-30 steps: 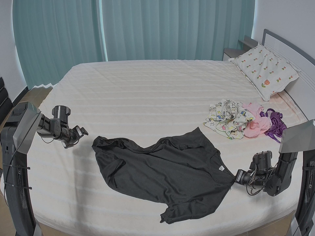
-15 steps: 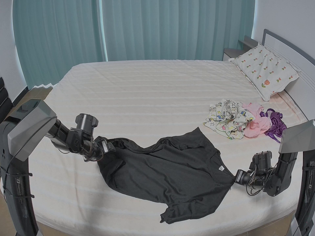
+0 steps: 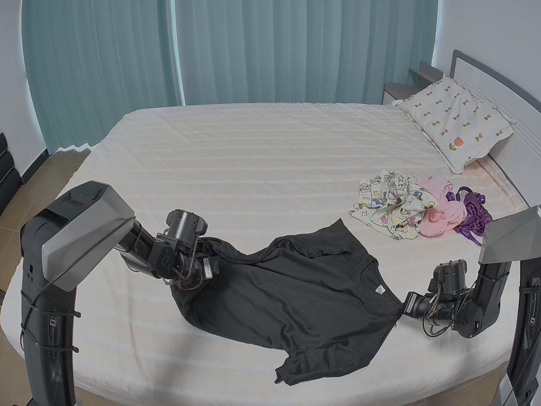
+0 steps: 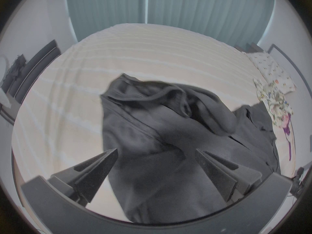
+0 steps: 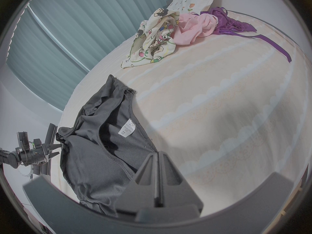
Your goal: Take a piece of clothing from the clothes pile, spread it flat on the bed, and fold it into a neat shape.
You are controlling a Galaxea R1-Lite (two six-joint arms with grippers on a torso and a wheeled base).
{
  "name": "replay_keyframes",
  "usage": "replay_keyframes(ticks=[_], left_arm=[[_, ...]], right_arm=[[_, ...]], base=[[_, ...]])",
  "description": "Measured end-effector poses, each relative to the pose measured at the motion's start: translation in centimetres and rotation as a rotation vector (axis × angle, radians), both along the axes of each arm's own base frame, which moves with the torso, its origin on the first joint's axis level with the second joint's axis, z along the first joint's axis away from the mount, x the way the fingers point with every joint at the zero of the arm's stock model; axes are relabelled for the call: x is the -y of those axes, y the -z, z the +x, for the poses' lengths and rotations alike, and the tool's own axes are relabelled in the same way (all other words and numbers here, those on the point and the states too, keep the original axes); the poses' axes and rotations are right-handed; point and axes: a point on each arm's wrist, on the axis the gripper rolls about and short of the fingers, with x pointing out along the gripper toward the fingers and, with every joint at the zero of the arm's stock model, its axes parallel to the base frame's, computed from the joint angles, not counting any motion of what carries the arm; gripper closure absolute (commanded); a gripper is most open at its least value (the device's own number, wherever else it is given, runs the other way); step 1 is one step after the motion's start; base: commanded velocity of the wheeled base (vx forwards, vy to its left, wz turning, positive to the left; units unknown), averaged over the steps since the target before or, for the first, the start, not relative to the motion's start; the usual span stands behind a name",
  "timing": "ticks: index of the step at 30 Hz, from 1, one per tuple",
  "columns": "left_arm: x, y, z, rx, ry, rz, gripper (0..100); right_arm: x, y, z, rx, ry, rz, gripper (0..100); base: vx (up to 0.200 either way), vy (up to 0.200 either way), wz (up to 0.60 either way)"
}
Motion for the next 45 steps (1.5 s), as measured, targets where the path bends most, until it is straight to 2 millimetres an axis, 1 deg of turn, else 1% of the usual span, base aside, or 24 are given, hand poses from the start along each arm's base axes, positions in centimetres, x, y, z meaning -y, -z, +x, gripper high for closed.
replay_keyframes(ticks=[2, 3, 9, 13, 17, 19, 22, 25, 27, 32, 38, 45], left_arm=[[0.5, 0.4, 0.0, -0.005, 0.012, 0.003, 0], [0.5, 0.6, 0.2, -0.006, 0.012, 0.005, 100], [0.7, 1.7, 0.8, -0.019, 0.012, 0.014, 100], [-0.2, 2.3, 0.9, -0.038, -0.005, 0.033, 100], [-0.7, 2.7, 0.4, -0.074, -0.022, 0.072, 100], [-1.2, 2.5, 0.0, -0.098, -0.035, 0.091, 100], [-1.8, 1.5, -0.9, -0.131, -0.048, 0.109, 100], [-2.3, 0.1, -2.0, -0.158, -0.051, 0.122, 100], [-3.0, -0.9, -3.0, -0.182, -0.059, 0.131, 100], [-4.6, -2.0, -6.0, -0.267, -0.067, 0.16, 100], [-6.6, -2.1, -10.0, -0.37, -0.085, 0.184, 100], [-8.0, -1.9, -14.0, -0.464, -0.092, 0.205, 100]], right_arm=[[0.0, 0.0, 0.0, 0.0, 0.0, 0.0, 100], [0.0, 0.0, 0.0, 0.001, 0.0, 0.0, 100], [-0.1, 0.0, 0.0, -0.001, -0.002, 0.0, 100], [-0.1, 0.0, 0.0, -0.001, -0.002, -0.001, 100], [0.0, 0.0, 0.0, -0.001, -0.001, 0.0, 100], [0.0, 0.0, 0.0, -0.001, -0.001, -0.001, 100], [0.0, 0.0, 0.0, -0.001, -0.002, -0.001, 100], [0.0, 0.0, 0.0, -0.003, -0.001, -0.001, 100], [0.0, 0.0, 0.0, -0.003, -0.001, -0.001, 100], [0.1, -0.1, -0.1, -0.002, 0.002, -0.001, 100], [0.4, -0.5, 0.0, 0.013, 0.014, 0.001, 100], [1.2, -1.6, 0.2, 0.047, 0.036, 0.006, 100]], base=[[0.0, 0.0, 0.0], [0.0, 0.0, 0.0], [0.0, 0.0, 0.0], [0.0, 0.0, 0.0], [0.0, 0.0, 0.0], [0.0, 0.0, 0.0], [0.0, 0.0, 0.0], [0.0, 0.0, 0.0], [0.0, 0.0, 0.0], [0.0, 0.0, 0.0], [0.0, 0.0, 0.0], [0.0, 0.0, 0.0]])
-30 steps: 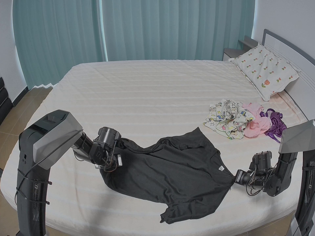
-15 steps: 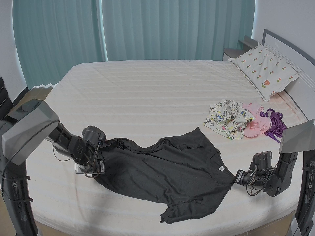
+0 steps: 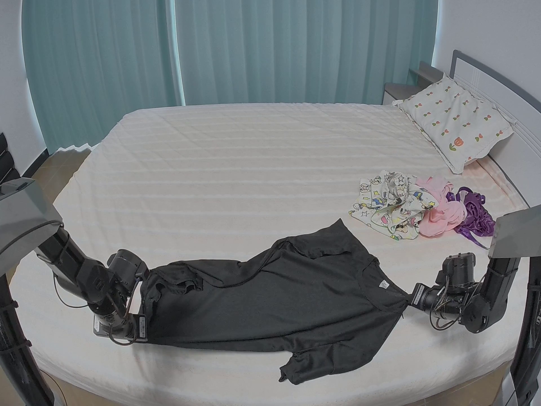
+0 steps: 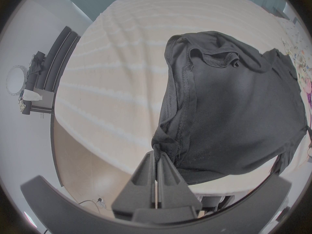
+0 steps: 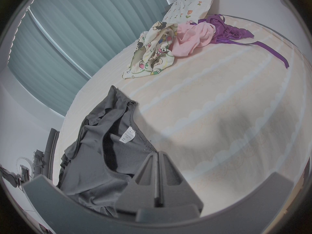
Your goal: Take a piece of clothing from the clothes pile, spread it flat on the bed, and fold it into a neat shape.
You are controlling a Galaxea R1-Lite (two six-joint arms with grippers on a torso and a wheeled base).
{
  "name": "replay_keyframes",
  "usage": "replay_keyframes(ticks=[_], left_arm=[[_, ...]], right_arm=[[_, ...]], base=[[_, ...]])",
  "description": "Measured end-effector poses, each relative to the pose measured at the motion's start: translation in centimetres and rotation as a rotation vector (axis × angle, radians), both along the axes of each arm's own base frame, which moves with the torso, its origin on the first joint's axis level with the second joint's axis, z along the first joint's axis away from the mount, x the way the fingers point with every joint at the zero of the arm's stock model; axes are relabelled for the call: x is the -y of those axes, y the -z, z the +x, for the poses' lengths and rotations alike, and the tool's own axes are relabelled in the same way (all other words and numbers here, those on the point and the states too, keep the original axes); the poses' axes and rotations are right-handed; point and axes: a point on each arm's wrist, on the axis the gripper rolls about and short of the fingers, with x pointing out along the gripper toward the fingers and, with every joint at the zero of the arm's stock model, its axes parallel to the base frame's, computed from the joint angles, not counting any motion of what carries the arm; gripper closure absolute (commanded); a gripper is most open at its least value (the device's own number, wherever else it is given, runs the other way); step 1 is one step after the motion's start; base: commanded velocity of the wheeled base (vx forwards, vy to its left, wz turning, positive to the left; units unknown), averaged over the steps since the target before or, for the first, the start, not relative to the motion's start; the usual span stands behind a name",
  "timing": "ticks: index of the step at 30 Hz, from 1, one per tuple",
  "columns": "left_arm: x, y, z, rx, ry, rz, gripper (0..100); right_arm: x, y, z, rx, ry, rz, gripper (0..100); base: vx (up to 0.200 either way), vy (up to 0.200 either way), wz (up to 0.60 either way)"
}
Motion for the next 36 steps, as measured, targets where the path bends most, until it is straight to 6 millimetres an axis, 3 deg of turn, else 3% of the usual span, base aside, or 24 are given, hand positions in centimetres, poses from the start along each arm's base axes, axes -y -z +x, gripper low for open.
replay_keyframes(ticks=[9, 17, 18, 19, 20, 29, 36], left_arm=[[-0.7, 0.3, -4.6, -0.108, 0.029, -0.005, 100], [-0.6, 0.5, -6.7, -0.162, 0.055, -0.03, 100], [-0.6, 0.6, -6.9, -0.17, 0.059, -0.036, 0], [-0.5, 0.6, -7.0, -0.176, 0.062, -0.04, 0], [-0.5, 0.7, -7.2, -0.181, 0.065, -0.042, 0], [-0.6, 0.7, -7.7, -0.191, 0.064, -0.051, 0], [-0.7, -1.0, -5.1, -0.038, 0.018, -0.151, 0]], right_arm=[[0.9, -1.9, -0.9, -0.011, -0.02, 0.002, 100], [1.8, -2.7, -3.0, -0.146, -0.11, -0.041, 100], [1.9, -2.7, -3.2, -0.153, -0.125, -0.05, 100], [1.9, -2.7, -3.3, -0.163, -0.135, -0.058, 100], [1.9, -2.7, -3.6, -0.179, -0.148, -0.068, 0], [1.9, -2.5, -4.5, -0.239, -0.203, -0.107, 0], [2.0, -3.1, -3.6, -0.19, -0.159, -0.073, 0]], base=[[0.0, 0.0, 0.0], [0.0, 0.0, 0.0], [0.0, 0.0, 0.0], [0.0, 0.0, 0.0], [0.0, 0.0, 0.0], [0.0, 0.0, 0.0], [0.0, 0.0, 0.0]])
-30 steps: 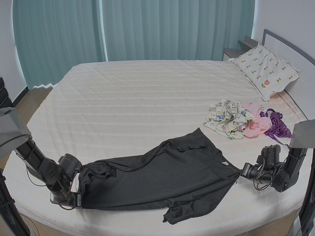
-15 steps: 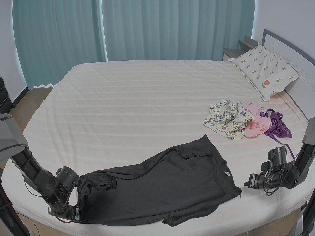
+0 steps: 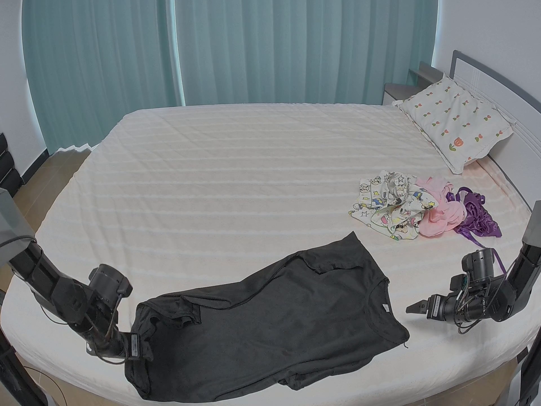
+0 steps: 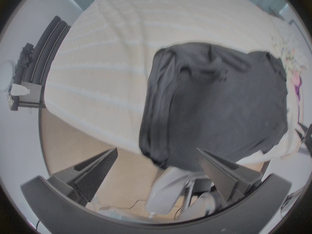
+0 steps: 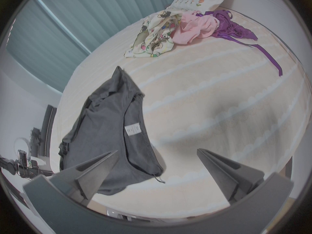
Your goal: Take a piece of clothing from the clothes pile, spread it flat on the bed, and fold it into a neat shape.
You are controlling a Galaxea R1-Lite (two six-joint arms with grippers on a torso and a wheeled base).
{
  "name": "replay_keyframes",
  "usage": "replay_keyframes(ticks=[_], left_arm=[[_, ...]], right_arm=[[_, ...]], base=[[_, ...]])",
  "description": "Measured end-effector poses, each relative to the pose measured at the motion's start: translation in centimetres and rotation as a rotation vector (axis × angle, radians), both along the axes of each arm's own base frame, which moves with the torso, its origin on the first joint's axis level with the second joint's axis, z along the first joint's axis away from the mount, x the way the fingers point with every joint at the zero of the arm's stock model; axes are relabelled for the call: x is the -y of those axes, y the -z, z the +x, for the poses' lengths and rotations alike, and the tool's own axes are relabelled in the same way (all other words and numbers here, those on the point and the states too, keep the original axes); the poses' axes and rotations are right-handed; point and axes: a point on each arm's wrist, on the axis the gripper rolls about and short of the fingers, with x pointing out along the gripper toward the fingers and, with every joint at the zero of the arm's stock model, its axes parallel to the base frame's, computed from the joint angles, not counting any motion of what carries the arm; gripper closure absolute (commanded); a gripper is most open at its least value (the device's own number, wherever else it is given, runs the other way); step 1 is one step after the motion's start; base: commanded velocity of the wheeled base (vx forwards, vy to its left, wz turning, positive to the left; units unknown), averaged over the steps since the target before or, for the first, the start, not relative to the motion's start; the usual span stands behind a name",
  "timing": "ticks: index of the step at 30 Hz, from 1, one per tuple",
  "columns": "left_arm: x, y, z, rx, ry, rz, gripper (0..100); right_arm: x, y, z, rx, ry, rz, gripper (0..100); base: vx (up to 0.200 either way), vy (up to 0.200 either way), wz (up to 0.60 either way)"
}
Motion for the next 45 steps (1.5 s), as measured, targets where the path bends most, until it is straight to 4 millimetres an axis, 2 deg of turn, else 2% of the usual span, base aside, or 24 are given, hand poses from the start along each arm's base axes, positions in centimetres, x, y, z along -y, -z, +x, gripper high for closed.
replay_keyframes(ticks=[4, 8, 15, 21, 29, 30, 35, 38, 45], left_arm=[[0.3, -1.5, 2.8, 0.162, -0.059, -0.079, 0], [1.0, -1.5, 4.3, 0.241, -0.052, -0.117, 0], [3.8, 1.2, 6.7, 0.275, -0.011, -0.092, 0], [6.4, 3.0, 9.1, 0.308, -0.05, -0.068, 0], [8.1, 5.3, 11.3, 0.328, -0.063, -0.008, 0], [8.2, 5.5, 11.6, 0.329, -0.063, -0.007, 100], [8.3, 6.0, 12.4, 0.342, -0.073, 0.009, 100], [7.9, 5.6, 12.9, 0.366, -0.094, 0.021, 100], [4.9, 2.1, 16.6, 0.513, -0.208, -0.006, 100]], right_arm=[[-0.1, -0.4, 0.7, 0.042, 0.037, 0.034, 0], [-0.1, -0.5, 0.9, 0.058, 0.046, 0.044, 0], [-0.2, -0.3, 1.1, 0.059, 0.05, 0.05, 0], [-0.3, -0.1, 1.1, 0.053, 0.048, 0.051, 0], [-0.5, 0.1, 1.1, 0.046, 0.041, 0.051, 0], [-0.5, 0.1, 1.1, 0.045, 0.041, 0.051, 0], [-0.5, 0.2, 1.1, 0.042, 0.039, 0.05, 0], [-0.6, 0.3, 1.1, 0.039, 0.037, 0.05, 0], [-0.6, 0.3, 1.1, 0.039, 0.037, 0.05, 0]], base=[[0.0, 0.0, 0.0], [0.0, 0.0, 0.0], [0.0, 0.0, 0.0], [0.0, 0.0, 0.0], [0.0, 0.0, 0.0], [0.0, 0.0, 0.0], [0.0, 0.0, 0.0], [0.0, 0.0, 0.0], [0.0, 0.0, 0.0]])
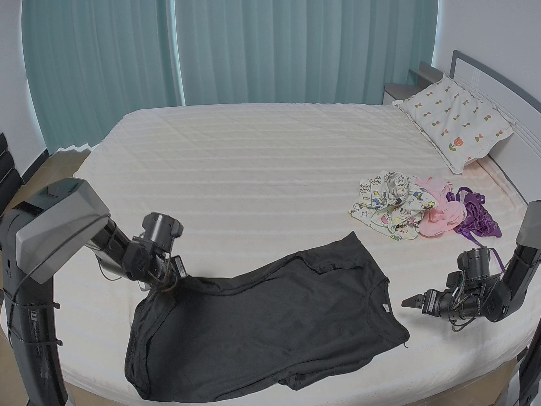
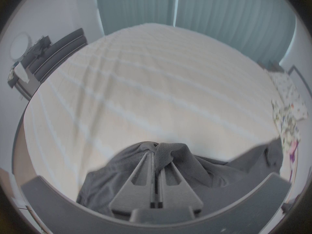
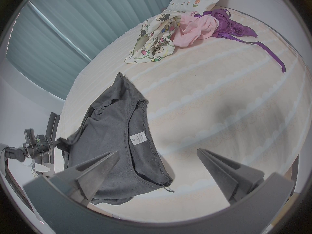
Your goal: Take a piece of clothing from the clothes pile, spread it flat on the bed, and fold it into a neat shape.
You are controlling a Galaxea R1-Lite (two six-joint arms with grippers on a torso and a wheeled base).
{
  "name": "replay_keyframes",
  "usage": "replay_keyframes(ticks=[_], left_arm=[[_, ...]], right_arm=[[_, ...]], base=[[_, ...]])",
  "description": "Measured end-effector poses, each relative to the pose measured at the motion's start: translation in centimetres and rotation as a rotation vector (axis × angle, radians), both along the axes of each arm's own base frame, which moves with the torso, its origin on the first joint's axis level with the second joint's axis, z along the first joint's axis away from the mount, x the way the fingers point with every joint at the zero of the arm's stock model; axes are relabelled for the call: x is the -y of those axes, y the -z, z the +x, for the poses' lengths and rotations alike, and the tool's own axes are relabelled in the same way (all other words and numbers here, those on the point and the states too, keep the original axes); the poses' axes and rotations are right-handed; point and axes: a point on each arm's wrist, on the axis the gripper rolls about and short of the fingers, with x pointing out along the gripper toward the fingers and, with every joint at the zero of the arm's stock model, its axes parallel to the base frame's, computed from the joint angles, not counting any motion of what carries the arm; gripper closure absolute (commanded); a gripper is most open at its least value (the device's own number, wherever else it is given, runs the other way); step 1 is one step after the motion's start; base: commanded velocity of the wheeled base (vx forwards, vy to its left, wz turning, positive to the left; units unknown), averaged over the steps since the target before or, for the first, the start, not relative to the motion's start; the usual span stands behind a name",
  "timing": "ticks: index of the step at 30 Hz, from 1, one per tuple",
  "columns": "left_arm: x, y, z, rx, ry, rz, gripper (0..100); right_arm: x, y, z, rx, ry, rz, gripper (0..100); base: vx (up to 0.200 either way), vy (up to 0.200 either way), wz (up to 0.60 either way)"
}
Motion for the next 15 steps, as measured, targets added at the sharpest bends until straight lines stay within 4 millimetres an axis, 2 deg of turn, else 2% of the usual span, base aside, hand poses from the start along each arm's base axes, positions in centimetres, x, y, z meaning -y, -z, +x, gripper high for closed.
replay_keyframes(ticks=[6, 9, 15], left_arm=[[-3.6, -2.3, 3.3, 0.113, -0.085, -0.041, 100], [-4.4, -2.3, 4.3, 0.127, -0.083, -0.079, 100], [-5.6, -0.8, 6.0, 0.125, -0.094, -0.108, 100]], right_arm=[[0.0, 0.1, 0.0, -0.002, 0.0, 0.0, 0], [0.0, 0.2, 0.0, -0.005, 0.001, -0.001, 0], [0.0, 0.3, 0.5, 0.041, 0.006, -0.002, 0]], base=[[0.0, 0.0, 0.0], [0.0, 0.0, 0.0], [0.0, 0.0, 0.0]])
